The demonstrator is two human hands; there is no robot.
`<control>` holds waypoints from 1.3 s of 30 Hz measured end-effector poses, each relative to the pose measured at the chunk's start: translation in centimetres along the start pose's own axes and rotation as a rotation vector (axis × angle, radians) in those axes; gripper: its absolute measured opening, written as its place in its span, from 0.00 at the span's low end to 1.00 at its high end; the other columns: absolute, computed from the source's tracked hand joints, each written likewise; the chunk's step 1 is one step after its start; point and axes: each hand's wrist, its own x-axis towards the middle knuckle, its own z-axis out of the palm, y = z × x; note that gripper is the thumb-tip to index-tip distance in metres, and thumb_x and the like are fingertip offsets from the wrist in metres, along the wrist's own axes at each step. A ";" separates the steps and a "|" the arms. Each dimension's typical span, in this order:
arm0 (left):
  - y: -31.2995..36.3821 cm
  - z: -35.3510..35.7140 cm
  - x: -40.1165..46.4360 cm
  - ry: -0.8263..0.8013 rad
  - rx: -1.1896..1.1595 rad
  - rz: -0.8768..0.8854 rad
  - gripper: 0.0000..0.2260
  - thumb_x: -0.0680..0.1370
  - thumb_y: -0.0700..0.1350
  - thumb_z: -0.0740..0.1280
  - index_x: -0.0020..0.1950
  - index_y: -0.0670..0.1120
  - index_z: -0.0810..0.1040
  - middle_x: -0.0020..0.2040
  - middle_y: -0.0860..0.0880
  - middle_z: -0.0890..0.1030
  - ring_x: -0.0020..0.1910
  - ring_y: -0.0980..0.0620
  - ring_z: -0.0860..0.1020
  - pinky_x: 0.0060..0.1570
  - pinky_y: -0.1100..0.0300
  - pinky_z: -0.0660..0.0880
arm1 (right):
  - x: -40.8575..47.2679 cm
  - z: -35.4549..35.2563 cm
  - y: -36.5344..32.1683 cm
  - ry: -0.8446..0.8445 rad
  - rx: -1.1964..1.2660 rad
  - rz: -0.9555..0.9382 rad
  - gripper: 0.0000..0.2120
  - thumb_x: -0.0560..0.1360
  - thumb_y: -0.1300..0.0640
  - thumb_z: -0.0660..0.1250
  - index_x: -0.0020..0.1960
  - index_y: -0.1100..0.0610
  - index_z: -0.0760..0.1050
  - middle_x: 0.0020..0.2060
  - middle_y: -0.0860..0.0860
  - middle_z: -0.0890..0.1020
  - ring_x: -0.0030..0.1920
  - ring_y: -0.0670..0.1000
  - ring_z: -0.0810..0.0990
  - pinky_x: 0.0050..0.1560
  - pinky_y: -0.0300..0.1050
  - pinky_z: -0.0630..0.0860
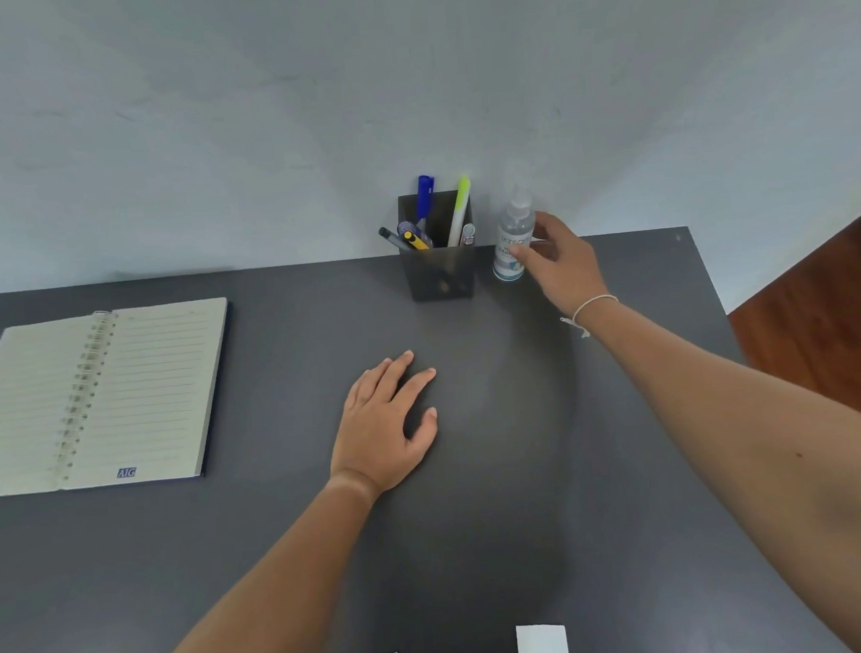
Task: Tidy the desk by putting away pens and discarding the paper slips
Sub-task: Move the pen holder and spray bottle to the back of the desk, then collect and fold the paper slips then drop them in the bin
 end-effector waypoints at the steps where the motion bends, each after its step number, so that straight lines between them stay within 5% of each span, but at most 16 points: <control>1: 0.0 0.0 0.0 -0.001 -0.002 -0.001 0.23 0.74 0.56 0.55 0.67 0.54 0.72 0.72 0.51 0.68 0.72 0.48 0.64 0.72 0.58 0.52 | 0.0 0.0 0.0 -0.003 -0.002 0.000 0.17 0.74 0.58 0.66 0.62 0.55 0.72 0.55 0.49 0.80 0.52 0.48 0.78 0.55 0.38 0.71; 9: -0.1 0.1 0.1 -0.004 0.001 0.000 0.23 0.74 0.57 0.54 0.67 0.54 0.71 0.72 0.51 0.68 0.72 0.47 0.64 0.72 0.57 0.53 | -0.1 -0.1 -0.2 -0.013 -0.026 0.006 0.18 0.75 0.58 0.65 0.64 0.55 0.70 0.59 0.51 0.79 0.52 0.46 0.77 0.58 0.38 0.72; 17: 0.2 -0.2 0.0 -0.027 -0.026 0.004 0.25 0.74 0.57 0.52 0.68 0.52 0.70 0.73 0.49 0.67 0.73 0.46 0.62 0.72 0.54 0.54 | -2.1 -0.9 1.1 -0.013 -0.004 0.160 0.26 0.74 0.54 0.67 0.70 0.51 0.64 0.65 0.53 0.76 0.64 0.52 0.75 0.63 0.39 0.67; 20: 0.7 -0.3 -0.2 -0.071 -0.041 -0.020 0.27 0.74 0.58 0.49 0.71 0.52 0.67 0.75 0.50 0.63 0.75 0.47 0.58 0.74 0.55 0.51 | -4.1 -1.3 1.6 -0.010 0.017 0.198 0.26 0.74 0.56 0.67 0.70 0.51 0.65 0.65 0.54 0.75 0.64 0.51 0.74 0.64 0.38 0.66; 25: 1.3 -1.3 -1.7 -0.183 -0.027 -0.047 0.22 0.79 0.51 0.58 0.73 0.52 0.63 0.77 0.50 0.58 0.76 0.48 0.54 0.75 0.54 0.52 | -8.5 -1.7 1.9 -0.038 0.017 0.228 0.24 0.74 0.57 0.67 0.69 0.52 0.67 0.65 0.55 0.75 0.65 0.52 0.74 0.63 0.38 0.65; 35: 2.2 -3.8 -8.1 -0.355 -0.023 -0.080 0.20 0.79 0.50 0.58 0.72 0.50 0.66 0.76 0.48 0.59 0.74 0.46 0.58 0.73 0.53 0.59 | -18.3 0.0 1.6 -0.177 -0.099 0.207 0.23 0.72 0.54 0.69 0.66 0.49 0.71 0.62 0.52 0.78 0.64 0.51 0.74 0.70 0.49 0.67; 39: 1.8 -4.4 -10.5 -0.379 -0.057 -0.102 0.19 0.79 0.50 0.58 0.70 0.49 0.68 0.76 0.48 0.61 0.74 0.46 0.59 0.72 0.54 0.58 | -21.2 1.0 1.1 -0.222 -0.180 0.187 0.23 0.73 0.54 0.68 0.67 0.50 0.70 0.63 0.51 0.78 0.65 0.51 0.73 0.70 0.46 0.65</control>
